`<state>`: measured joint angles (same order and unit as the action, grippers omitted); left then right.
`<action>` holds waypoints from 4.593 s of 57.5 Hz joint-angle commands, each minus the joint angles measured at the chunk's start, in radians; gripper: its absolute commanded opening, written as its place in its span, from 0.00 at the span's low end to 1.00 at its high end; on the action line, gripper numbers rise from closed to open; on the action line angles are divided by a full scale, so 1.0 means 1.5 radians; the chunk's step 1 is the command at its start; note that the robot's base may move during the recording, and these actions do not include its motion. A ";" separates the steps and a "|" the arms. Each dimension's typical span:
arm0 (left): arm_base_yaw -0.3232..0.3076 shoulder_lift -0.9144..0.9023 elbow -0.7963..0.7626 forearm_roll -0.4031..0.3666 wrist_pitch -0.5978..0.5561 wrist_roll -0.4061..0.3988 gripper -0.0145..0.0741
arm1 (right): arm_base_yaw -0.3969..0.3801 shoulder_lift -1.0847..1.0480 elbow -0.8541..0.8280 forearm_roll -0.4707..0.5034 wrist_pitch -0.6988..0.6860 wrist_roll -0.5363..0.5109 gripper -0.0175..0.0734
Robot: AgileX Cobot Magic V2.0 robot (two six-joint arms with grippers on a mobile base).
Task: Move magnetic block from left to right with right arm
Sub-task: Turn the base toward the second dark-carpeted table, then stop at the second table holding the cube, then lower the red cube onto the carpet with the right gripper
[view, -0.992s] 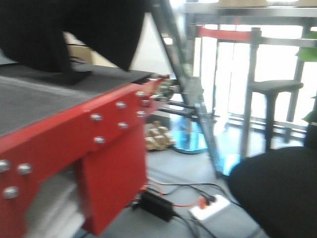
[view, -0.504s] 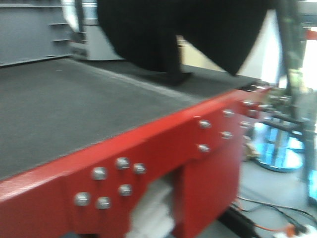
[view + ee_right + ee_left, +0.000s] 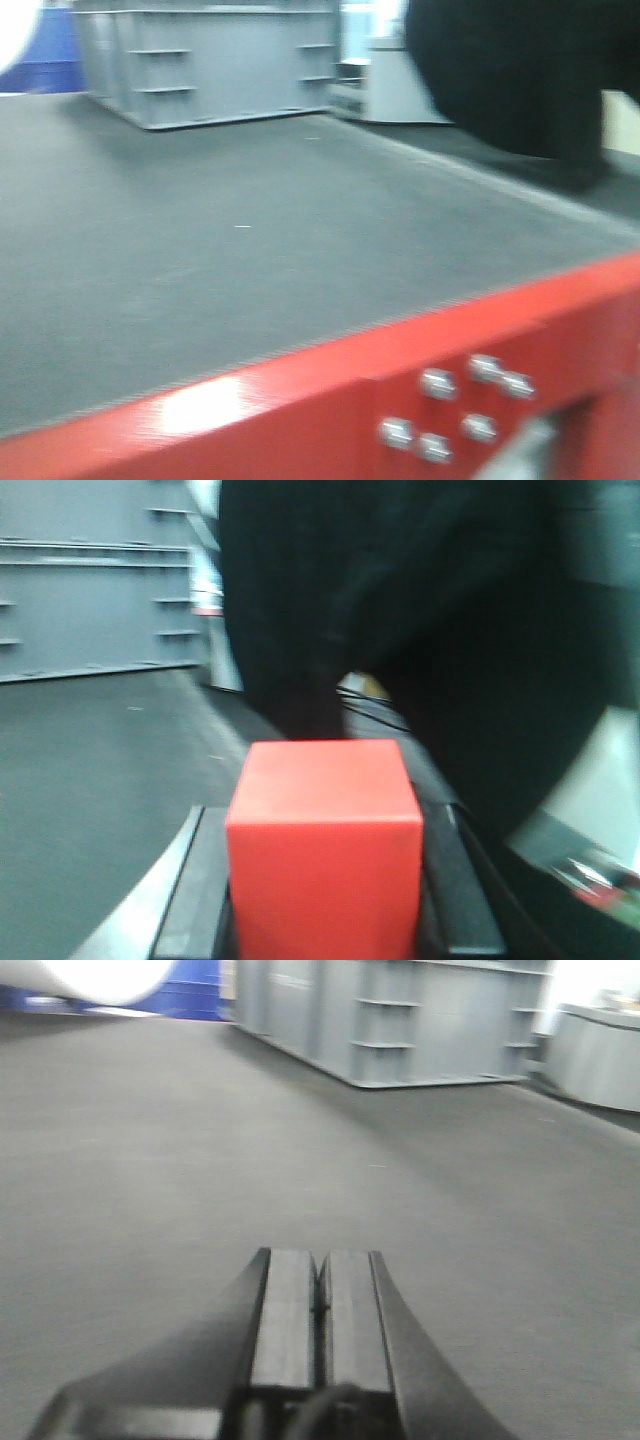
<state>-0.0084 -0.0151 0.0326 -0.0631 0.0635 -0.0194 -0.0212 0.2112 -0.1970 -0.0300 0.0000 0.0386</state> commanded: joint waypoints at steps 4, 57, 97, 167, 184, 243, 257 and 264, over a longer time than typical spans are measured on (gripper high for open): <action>0.000 -0.004 0.006 -0.005 -0.057 -0.001 0.03 | -0.004 0.005 -0.019 -0.006 -0.063 -0.005 0.45; 0.000 -0.004 0.006 -0.005 -0.057 -0.001 0.03 | -0.004 0.005 -0.019 -0.006 -0.063 -0.005 0.45; 0.000 -0.004 0.006 -0.005 -0.057 -0.001 0.03 | -0.004 0.005 -0.019 -0.006 -0.063 -0.005 0.45; 0.000 -0.004 0.006 -0.005 -0.057 -0.001 0.03 | -0.003 0.079 -0.111 -0.006 -0.043 0.008 0.45; 0.000 -0.004 0.006 -0.005 -0.057 -0.001 0.03 | 0.066 0.274 -0.246 -0.006 0.164 0.077 0.45; 0.000 -0.004 0.006 -0.005 -0.057 -0.001 0.03 | 0.453 0.963 -0.757 -0.007 0.662 0.442 0.45; 0.000 -0.004 0.006 -0.005 -0.057 -0.001 0.03 | 0.499 1.065 -0.856 -0.002 0.688 0.470 0.45; 0.000 -0.004 0.006 -0.005 -0.057 -0.001 0.03 | 0.508 1.082 -0.860 0.014 0.690 0.480 0.45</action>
<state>-0.0084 -0.0151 0.0326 -0.0631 0.0635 -0.0194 0.7343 1.8701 -1.4502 -0.0170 1.0302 0.7478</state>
